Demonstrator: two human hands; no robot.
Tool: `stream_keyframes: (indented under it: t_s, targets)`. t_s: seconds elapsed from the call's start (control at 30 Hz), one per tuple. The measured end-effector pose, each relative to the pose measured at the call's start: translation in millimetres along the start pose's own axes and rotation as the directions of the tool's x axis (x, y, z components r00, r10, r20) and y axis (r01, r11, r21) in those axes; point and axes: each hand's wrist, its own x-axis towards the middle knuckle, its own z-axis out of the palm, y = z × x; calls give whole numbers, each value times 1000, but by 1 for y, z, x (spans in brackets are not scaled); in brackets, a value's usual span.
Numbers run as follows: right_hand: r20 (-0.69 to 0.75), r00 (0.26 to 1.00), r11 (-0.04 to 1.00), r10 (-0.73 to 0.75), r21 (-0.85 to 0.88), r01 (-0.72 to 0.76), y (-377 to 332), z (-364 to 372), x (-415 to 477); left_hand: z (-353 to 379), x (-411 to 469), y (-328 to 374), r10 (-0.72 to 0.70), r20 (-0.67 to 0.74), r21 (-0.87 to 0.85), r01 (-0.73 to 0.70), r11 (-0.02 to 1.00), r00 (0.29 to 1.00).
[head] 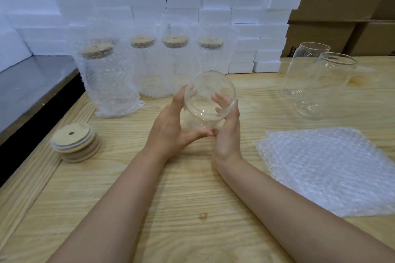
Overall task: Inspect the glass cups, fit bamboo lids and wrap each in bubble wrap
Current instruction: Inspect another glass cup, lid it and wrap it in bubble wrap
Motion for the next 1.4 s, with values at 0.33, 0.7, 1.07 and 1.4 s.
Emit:
stream_keyframes:
  t_s: [0.33, 0.7, 1.07, 1.4]
  targets:
    - [-14, 998, 992, -61, -108, 59, 1, 2, 0, -1, 0, 2, -34, -48, 15, 35, 999, 998]
    - [36, 998, 999, -43, 0, 43, 4, -2, 2, 0, -2, 7, -44, -37, 22, 44, 999, 998]
    - [40, 999, 985, -5, 173, -2, 8, -4, 6, 6, -1, -2, 57, -130, 84, -47, 995, 990]
    - [66, 997, 989, -51, 144, 41, 12, -5, 8, 5, -2, 0, 76, -126, 52, -70, 996, 989]
